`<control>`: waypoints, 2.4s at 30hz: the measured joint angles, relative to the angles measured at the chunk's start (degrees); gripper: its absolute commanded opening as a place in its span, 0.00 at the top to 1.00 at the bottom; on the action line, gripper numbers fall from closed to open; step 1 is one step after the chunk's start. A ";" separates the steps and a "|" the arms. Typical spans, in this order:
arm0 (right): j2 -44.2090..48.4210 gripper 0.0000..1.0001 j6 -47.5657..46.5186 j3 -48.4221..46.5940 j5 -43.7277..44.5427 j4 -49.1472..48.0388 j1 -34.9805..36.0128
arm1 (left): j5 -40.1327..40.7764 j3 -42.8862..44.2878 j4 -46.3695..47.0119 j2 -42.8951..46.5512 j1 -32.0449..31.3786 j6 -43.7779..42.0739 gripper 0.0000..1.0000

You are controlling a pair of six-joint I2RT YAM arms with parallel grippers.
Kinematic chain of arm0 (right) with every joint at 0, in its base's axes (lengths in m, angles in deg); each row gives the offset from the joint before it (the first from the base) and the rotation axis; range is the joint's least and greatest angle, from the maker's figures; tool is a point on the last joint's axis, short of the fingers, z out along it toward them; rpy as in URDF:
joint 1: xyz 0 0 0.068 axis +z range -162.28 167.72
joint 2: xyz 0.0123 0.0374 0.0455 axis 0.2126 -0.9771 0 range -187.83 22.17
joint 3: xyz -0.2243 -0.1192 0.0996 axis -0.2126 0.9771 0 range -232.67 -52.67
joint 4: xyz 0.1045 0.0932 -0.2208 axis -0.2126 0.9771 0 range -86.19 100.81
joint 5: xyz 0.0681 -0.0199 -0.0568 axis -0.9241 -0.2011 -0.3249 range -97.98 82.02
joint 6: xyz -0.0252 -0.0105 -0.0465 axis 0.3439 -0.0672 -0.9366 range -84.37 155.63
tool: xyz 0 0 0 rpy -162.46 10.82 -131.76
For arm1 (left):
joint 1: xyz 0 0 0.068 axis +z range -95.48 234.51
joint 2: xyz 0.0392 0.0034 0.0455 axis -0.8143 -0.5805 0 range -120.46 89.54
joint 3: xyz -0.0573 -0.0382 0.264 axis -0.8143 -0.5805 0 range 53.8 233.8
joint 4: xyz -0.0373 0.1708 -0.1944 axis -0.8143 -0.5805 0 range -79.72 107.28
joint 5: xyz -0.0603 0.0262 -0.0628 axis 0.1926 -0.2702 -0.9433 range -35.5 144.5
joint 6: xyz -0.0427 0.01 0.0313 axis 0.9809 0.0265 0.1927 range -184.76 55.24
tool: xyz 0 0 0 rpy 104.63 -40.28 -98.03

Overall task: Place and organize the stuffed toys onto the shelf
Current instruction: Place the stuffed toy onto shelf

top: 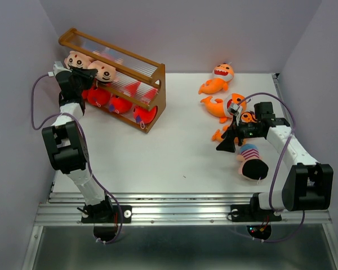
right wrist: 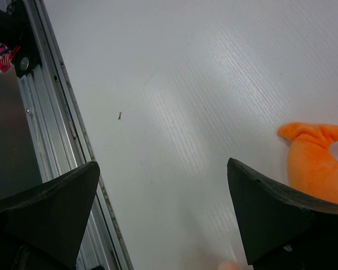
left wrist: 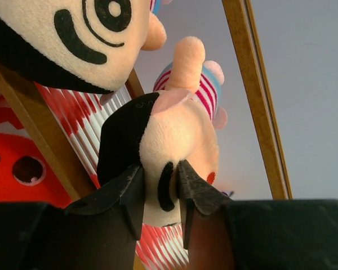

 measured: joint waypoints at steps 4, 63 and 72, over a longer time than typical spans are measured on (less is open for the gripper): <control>0.00 0.00 0.00 0.00 0.02 0.02 -0.09 | 0.04 0.00 -0.11 0.00 0.00 -0.04 0.55; 0.11 0.00 -0.59 0.00 0.48 0.02 -1.22 | -1.51 -2.71 -11.06 19.78 5.35 -13.73 0.30; 5.49 0.00 -0.66 1.16 5.31 -1.90 -2.75 | -2.05 -23.21 -11.04 45.57 3.39 -21.55 0.01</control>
